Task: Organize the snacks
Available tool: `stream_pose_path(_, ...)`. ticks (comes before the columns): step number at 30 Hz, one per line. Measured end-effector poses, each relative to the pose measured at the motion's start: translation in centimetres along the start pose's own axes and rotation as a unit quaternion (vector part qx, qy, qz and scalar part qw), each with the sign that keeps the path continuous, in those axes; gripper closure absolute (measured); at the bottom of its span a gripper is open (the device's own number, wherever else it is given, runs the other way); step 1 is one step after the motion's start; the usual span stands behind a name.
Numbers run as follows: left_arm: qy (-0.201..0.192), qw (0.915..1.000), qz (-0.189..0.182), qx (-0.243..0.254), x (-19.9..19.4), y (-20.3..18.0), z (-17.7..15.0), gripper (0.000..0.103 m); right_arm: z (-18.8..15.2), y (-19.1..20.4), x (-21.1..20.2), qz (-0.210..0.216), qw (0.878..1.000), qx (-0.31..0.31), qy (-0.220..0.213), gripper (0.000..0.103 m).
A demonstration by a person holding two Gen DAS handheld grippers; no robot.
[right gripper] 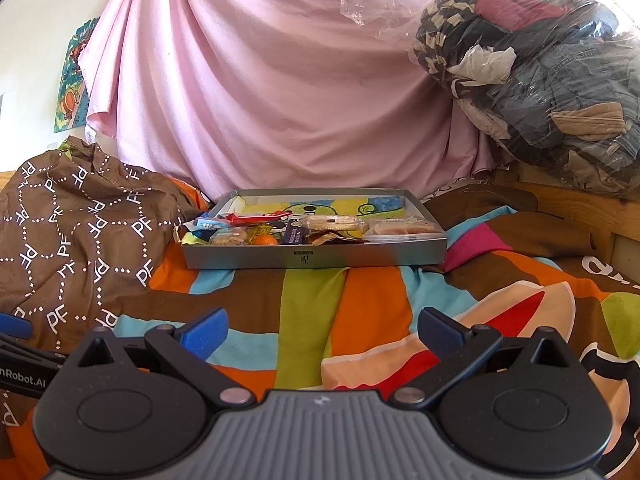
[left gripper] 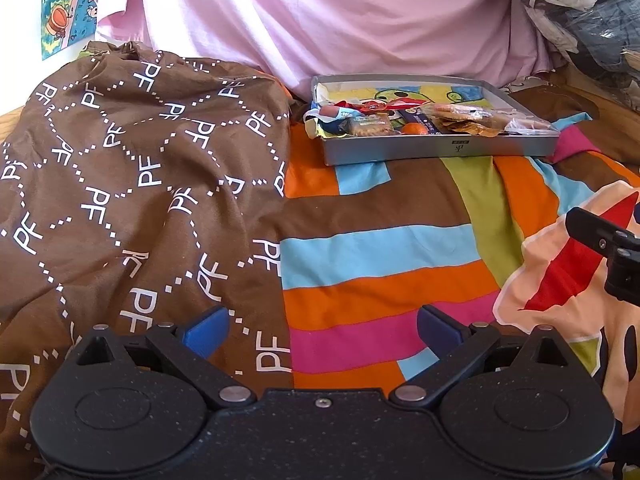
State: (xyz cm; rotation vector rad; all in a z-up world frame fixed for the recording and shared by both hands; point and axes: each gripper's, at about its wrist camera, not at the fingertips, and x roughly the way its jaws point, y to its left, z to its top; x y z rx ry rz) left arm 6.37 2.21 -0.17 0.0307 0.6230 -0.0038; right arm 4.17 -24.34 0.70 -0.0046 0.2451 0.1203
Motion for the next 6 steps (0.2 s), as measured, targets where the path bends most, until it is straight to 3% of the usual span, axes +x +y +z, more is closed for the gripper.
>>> stream_pose_path(6,-0.004,1.0,0.0,0.003,-0.06,-0.13,-0.02,0.003,0.08,-0.14,0.09,0.003,1.0,0.004,0.006,0.0)
